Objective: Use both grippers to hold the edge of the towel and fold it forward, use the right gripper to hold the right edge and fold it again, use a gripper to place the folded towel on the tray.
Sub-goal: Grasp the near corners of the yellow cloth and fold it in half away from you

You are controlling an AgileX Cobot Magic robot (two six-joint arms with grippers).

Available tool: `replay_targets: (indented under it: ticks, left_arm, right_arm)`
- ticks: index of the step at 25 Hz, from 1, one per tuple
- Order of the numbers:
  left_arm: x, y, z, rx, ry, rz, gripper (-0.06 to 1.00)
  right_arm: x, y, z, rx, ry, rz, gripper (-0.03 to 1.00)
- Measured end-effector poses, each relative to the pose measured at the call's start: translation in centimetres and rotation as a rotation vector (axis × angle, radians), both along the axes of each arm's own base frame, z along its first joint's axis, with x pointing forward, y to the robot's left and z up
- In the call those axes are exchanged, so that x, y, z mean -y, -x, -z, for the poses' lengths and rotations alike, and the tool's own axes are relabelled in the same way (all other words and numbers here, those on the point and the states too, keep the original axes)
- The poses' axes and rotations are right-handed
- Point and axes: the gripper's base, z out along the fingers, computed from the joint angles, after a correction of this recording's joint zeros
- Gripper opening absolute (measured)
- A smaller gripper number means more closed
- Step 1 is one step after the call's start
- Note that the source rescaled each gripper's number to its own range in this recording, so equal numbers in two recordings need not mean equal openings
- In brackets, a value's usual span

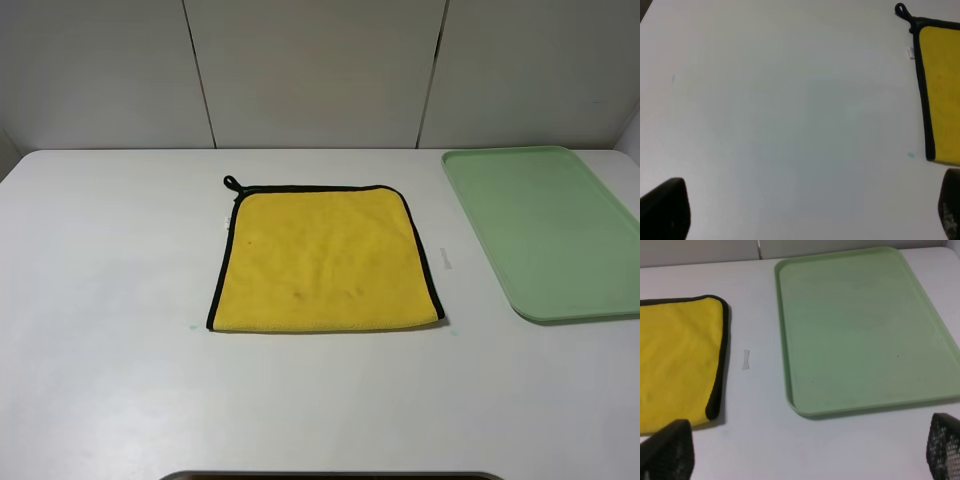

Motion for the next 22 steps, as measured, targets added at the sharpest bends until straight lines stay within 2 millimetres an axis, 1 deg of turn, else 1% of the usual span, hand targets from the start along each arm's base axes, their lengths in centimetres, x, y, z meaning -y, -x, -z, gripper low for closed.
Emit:
replay_targets:
  ticks: [22]
  left_arm:
    - [0.0,0.0,0.0,0.0,0.0,0.0,1.0]
  right_arm:
    - [0.0,0.0,0.0,0.0,0.0,0.0,1.0]
